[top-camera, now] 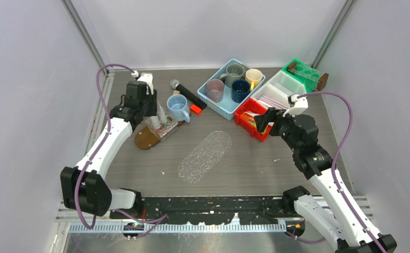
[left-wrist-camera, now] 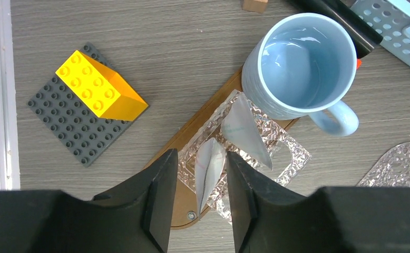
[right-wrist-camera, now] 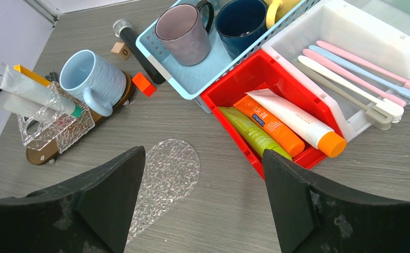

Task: Prepare toiletry sets of a toothbrush and toothpaste on the tray
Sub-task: Place the toothpaste in the toothpaste holder, then pick up the toothbrush from the storage box.

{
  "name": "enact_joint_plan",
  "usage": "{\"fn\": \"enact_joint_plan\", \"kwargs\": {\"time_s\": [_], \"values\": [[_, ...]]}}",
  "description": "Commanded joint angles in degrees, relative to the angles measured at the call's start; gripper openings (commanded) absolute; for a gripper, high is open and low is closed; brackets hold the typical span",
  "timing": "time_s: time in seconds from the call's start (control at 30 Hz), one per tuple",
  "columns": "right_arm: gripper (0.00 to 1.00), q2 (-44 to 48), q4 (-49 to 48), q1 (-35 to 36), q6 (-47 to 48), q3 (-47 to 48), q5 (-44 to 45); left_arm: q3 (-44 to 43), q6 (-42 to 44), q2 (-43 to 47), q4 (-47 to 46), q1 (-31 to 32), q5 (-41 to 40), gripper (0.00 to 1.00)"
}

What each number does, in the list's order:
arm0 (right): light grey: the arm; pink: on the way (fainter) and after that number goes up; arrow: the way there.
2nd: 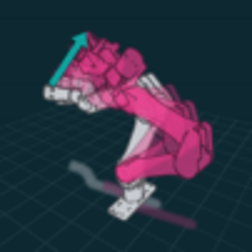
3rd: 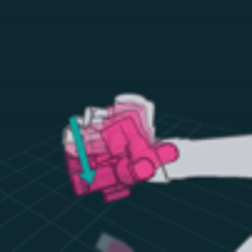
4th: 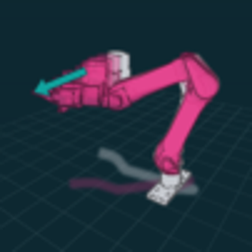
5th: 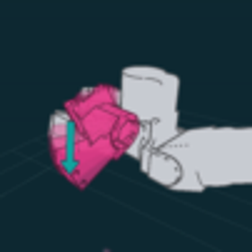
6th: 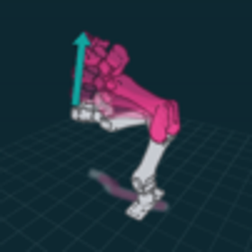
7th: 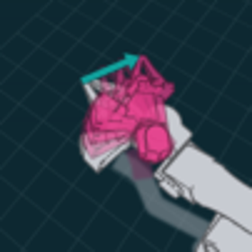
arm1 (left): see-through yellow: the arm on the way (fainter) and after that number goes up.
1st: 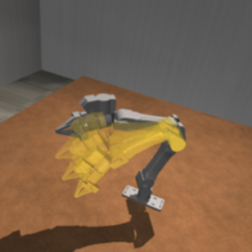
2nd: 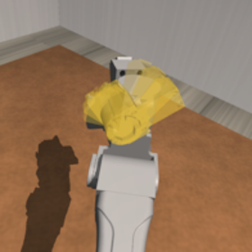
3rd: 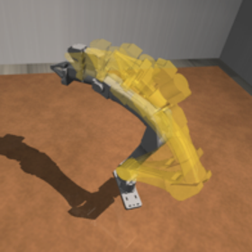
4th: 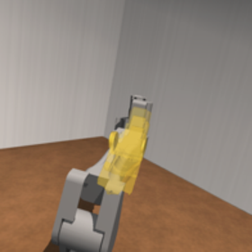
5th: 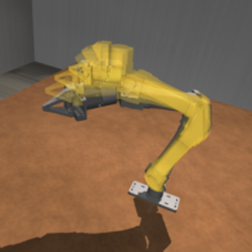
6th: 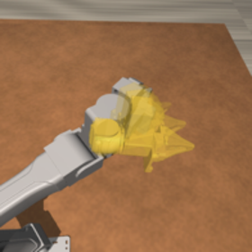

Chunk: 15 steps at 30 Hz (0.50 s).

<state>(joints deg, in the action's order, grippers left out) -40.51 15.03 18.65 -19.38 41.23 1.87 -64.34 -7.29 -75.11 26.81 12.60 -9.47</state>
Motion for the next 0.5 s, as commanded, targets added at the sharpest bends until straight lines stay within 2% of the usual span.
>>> {"fn": "enact_joint_plan", "kwargs": {"time_s": [0.0,0.27,0.37,0.47], "values": [[0.88,0.42,-1.48,0.15,0.39,0.82,0.86,-1.69,-0.45,2.03,-1.12,-0.34,-1.35,0.46],[0.88,-0.94,3.37,0.15,-1.12,3.41,5.16,-4.3,-0.12,8.32,3.12,-0.38,-1.56,0.83],[0.89,-2.69,5.68,-0.03,-2.45,4.13,6.73,-3.73,0.2,12.14,4.15,-0.34,-0.76,0.91],[0.89,-4.33,7.85,-1.12,-4.64,4.27,7.44,-2.44,0.96,16.79,4.54,-0.38,1.19,0.94]]}}
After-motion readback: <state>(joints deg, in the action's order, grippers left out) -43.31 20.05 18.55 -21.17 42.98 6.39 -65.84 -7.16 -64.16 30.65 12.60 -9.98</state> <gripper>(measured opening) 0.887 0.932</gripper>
